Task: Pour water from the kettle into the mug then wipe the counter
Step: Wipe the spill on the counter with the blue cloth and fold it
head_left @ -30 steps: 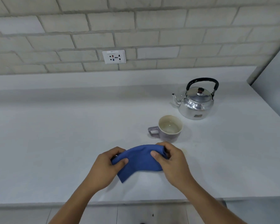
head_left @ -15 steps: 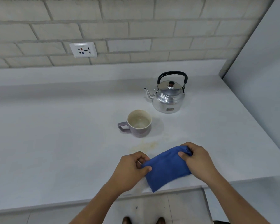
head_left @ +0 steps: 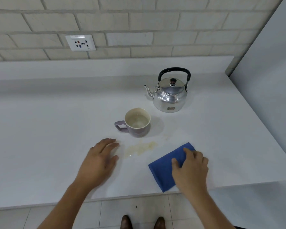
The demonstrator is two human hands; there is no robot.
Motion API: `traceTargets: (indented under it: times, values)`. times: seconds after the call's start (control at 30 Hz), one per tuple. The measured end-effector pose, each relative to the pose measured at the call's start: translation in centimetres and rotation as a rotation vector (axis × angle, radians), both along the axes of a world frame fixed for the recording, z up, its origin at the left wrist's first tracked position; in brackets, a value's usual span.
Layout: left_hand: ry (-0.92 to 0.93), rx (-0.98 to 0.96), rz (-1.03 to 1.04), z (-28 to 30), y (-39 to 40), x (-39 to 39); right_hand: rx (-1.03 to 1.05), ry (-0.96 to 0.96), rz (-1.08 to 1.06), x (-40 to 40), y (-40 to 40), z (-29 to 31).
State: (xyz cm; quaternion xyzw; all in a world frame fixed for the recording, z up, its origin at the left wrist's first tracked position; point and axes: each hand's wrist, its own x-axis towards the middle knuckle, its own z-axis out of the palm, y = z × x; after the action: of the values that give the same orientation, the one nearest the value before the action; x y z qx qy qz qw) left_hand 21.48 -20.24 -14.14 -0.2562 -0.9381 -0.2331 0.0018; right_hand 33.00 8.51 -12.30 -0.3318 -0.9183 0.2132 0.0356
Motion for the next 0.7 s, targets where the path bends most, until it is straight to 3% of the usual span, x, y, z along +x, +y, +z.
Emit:
traceTargets:
  times: [0.13, 0.4, 0.53, 0.7]
  values:
    - [-0.052, -0.163, -0.036, -1.8, -2.8, -0.8, -0.046, -0.097, -0.007, 1.0, -3.1, -2.0]
    - [-0.036, -0.169, -0.023, -2.8, -3.2, -0.7, 0.101, -0.03, 0.047, -4.6, 3.0, -3.3]
    - [-0.034, -0.155, -0.022, -2.8, -3.3, -0.7, 0.153, -0.065, 0.226, -10.2, 5.1, -3.6]
    - [-0.033, -0.14, -0.026, -2.8, -3.2, -0.8, 0.182, 0.019, 0.636, -10.9, 3.6, -3.6]
